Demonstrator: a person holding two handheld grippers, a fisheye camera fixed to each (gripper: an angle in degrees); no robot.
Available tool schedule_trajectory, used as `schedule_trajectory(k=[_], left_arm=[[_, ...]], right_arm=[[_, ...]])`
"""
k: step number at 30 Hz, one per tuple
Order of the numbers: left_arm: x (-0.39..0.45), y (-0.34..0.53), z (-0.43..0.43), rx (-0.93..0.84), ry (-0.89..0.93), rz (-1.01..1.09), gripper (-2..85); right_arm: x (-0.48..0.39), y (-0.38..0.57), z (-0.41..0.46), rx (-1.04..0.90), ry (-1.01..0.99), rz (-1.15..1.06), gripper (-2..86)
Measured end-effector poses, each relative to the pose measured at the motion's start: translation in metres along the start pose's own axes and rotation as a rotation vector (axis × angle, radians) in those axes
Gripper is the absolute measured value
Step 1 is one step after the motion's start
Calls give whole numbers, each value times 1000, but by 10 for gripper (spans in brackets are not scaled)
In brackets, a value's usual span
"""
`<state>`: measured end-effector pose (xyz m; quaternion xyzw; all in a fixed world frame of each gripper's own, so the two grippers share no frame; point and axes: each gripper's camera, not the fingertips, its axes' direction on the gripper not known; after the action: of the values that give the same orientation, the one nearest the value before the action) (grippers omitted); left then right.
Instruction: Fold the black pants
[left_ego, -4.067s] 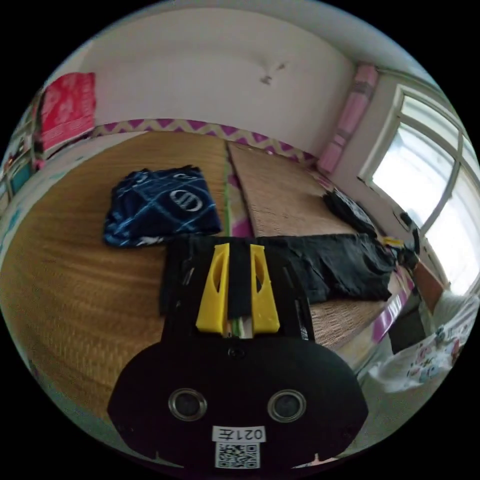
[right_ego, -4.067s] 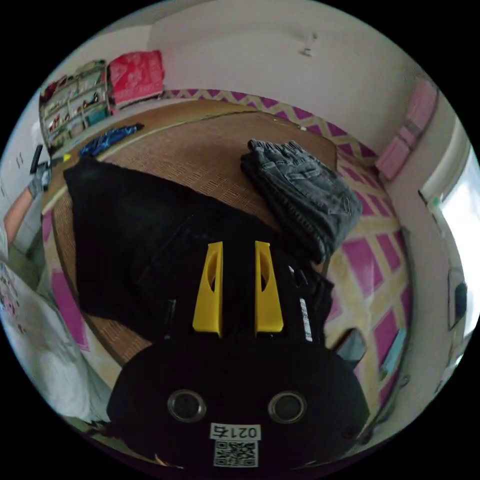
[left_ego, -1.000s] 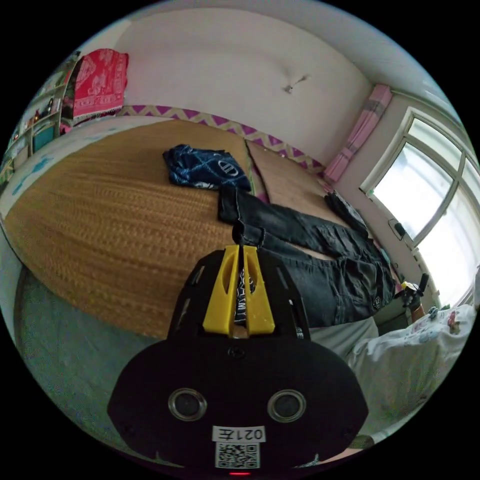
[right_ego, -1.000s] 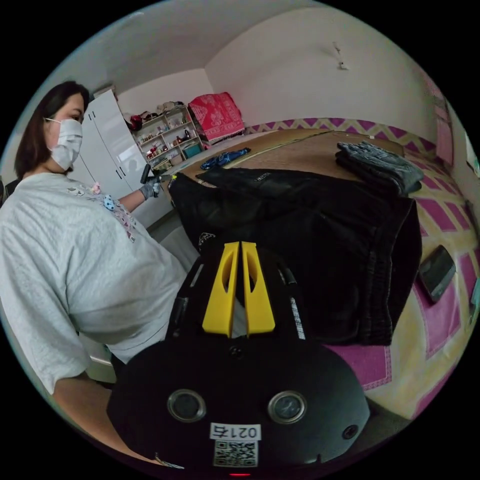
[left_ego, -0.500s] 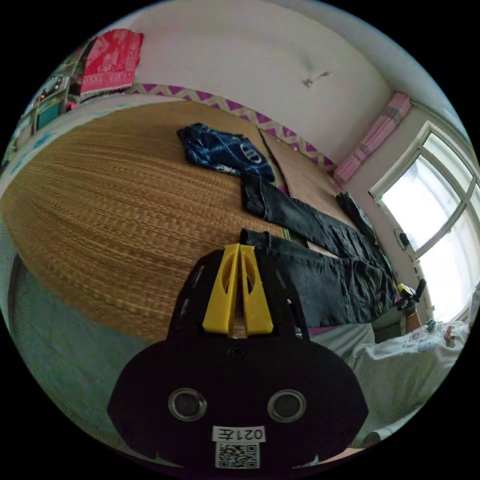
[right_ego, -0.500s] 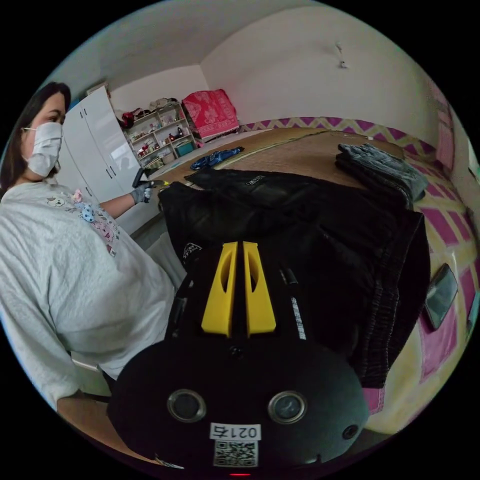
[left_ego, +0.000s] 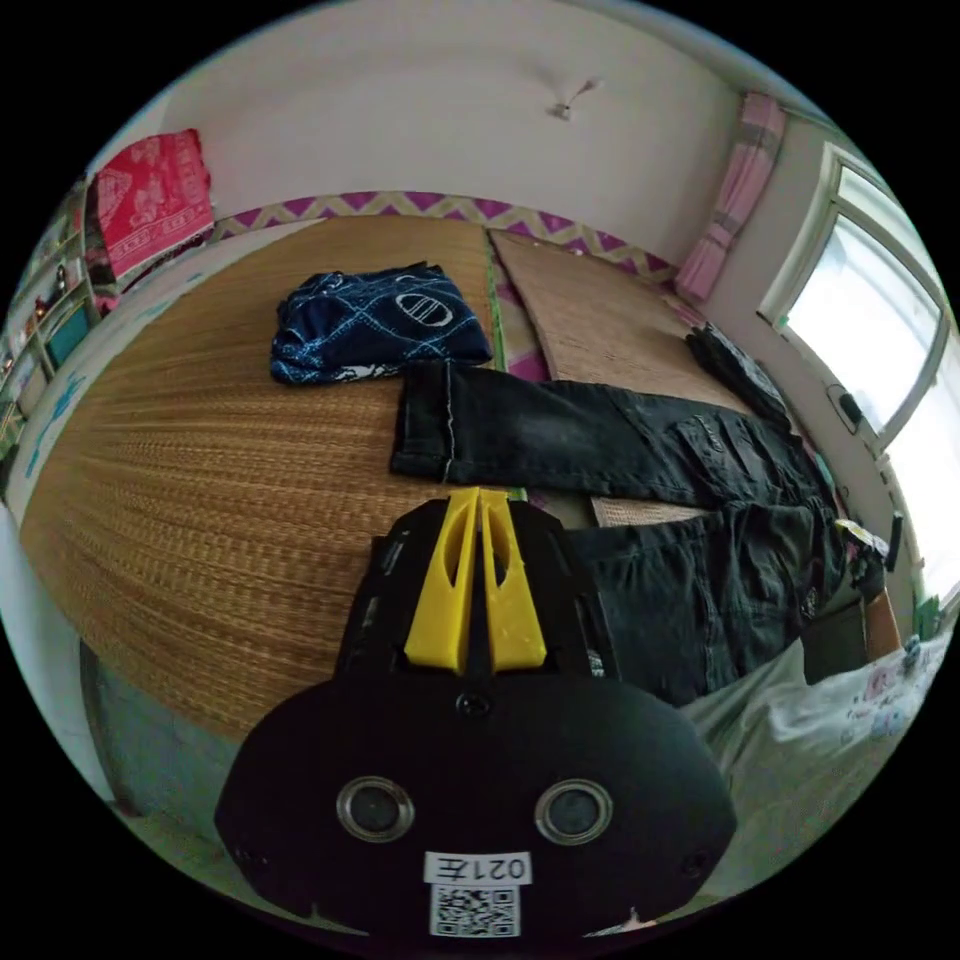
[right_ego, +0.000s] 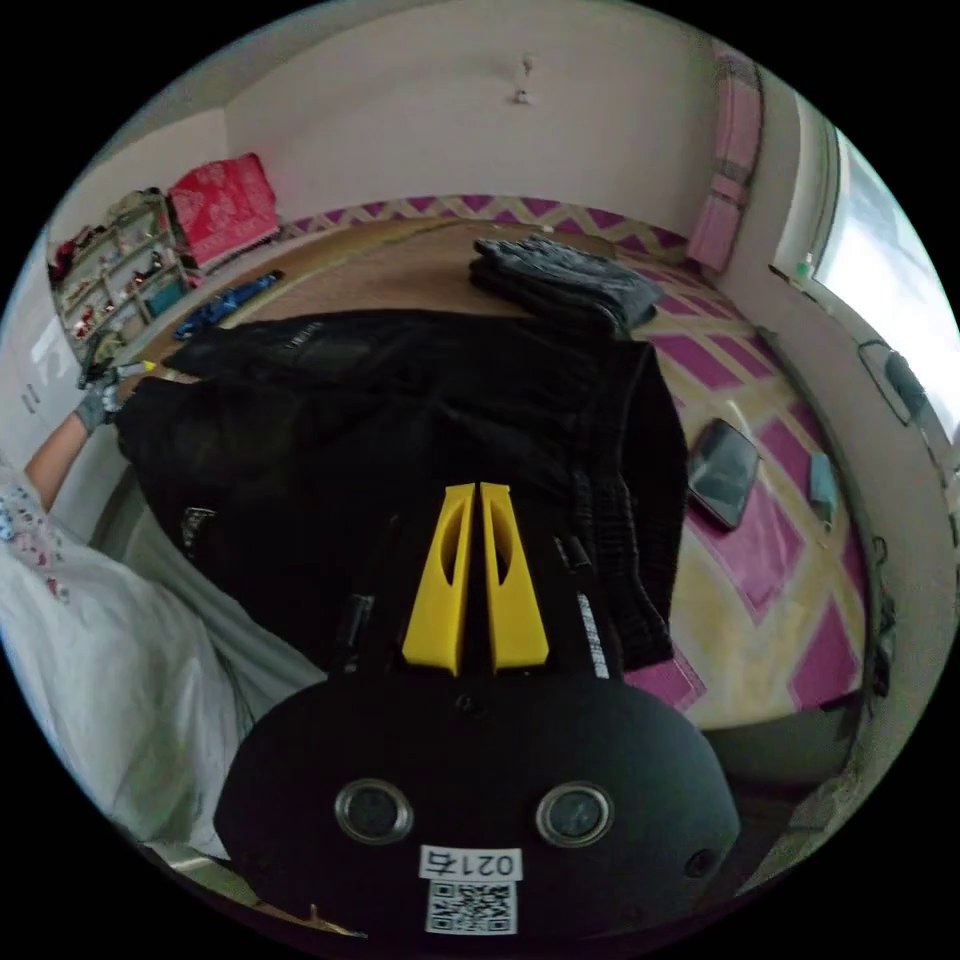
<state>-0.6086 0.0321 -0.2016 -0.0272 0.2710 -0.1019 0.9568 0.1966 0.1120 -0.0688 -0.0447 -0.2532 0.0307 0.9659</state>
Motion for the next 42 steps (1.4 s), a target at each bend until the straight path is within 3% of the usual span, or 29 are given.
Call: schedule_trajectory(k=[3, 8, 12, 18, 22, 24, 28, 31, 33, 37, 38, 39, 40, 42], left_arm=[[24, 16, 11, 19, -98, -36, -9], [71, 50, 20, 47, -201, 3, -10], [105, 77, 15, 84, -134, 17, -10], [146, 106, 15, 118, -36, 31, -9], [173, 113, 21, 81, -41, 125, -9], [194, 112, 34, 50, -79, 198, -10], [222, 106, 59, 31, -66, 254, -10], [241, 104, 85, 10, -43, 257, -9], [249, 107, 111, -29, -47, 243, -10], [250, 118, 139, -66, -26, 198, -10], [250, 122, 146, -71, -15, 185, -10], [250, 126, 153, -71, -8, 177, -10], [250, 127, 156, -71, -6, 176, -10], [253, 132, 162, -64, 4, 171, -10]], right_arm=[[-7, 10, 22, -89, 97, 42, -6], [-17, 33, 25, 40, 132, 134, -4], [-13, 42, 25, 88, 114, 152, -4], [14, 34, 23, 8, 51, 230, -6], [48, 20, -12, 187, 176, 331, -2], [71, 2, -10, 183, 184, 353, 7], [139, -38, 30, 5, 122, 392, 84], [179, -48, 72, -160, 16, 440, 59], [200, -47, 79, -163, -100, 505, 23], [250, -31, 63, 98, -743, 578, 1], [267, -19, 76, 103, -815, 646, 0], [274, -12, 86, 70, -791, 699, 0], [284, 0, 106, -62, -642, 776, 1], [287, 5, 117, -102, -580, 728, 5]])
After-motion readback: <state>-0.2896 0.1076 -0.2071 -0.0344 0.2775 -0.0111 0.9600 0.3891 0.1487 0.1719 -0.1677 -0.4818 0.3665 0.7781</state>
